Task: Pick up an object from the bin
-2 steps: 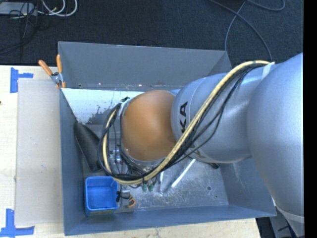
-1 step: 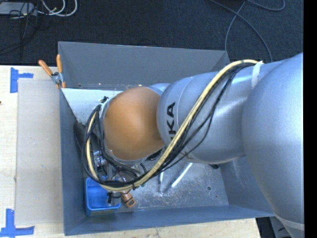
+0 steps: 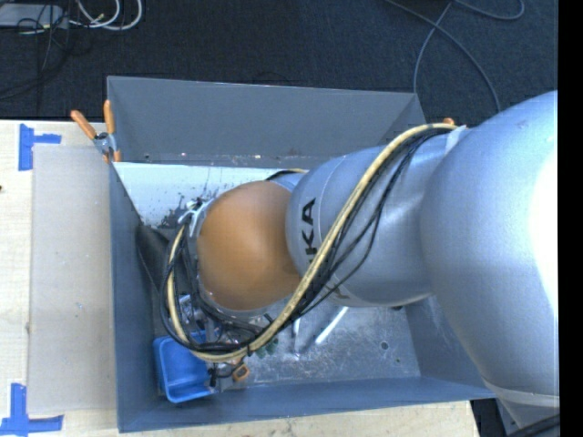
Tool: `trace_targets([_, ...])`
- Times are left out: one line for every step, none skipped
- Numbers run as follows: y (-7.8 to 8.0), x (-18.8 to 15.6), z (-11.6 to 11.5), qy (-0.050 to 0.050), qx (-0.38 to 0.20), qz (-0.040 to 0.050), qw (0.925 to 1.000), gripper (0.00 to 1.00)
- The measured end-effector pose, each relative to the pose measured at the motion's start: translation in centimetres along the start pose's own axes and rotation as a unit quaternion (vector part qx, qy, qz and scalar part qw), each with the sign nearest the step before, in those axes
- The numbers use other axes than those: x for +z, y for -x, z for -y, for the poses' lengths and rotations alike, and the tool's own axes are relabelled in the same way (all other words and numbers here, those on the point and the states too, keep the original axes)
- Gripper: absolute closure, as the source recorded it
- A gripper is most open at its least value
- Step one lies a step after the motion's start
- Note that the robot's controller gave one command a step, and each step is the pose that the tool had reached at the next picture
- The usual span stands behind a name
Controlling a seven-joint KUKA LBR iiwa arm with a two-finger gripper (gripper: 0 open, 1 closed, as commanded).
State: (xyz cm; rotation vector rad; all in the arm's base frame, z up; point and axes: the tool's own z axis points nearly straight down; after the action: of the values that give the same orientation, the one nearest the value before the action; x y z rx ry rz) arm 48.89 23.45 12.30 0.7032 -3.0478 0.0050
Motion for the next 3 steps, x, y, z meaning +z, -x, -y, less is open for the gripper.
trace_targets([-0.49, 4.97, 0.31, 0.001, 0.118, 0.0102, 0.9930, 0.00])
trace_targets([-0.14, 4.62, 0.61, -0.001, 0.018, 0.0230, 0.9996, 1.00])
trace_targets([-0.15, 4.63, 0.63, -0.001, 0.019, 0.0229, 0.9996, 1.00])
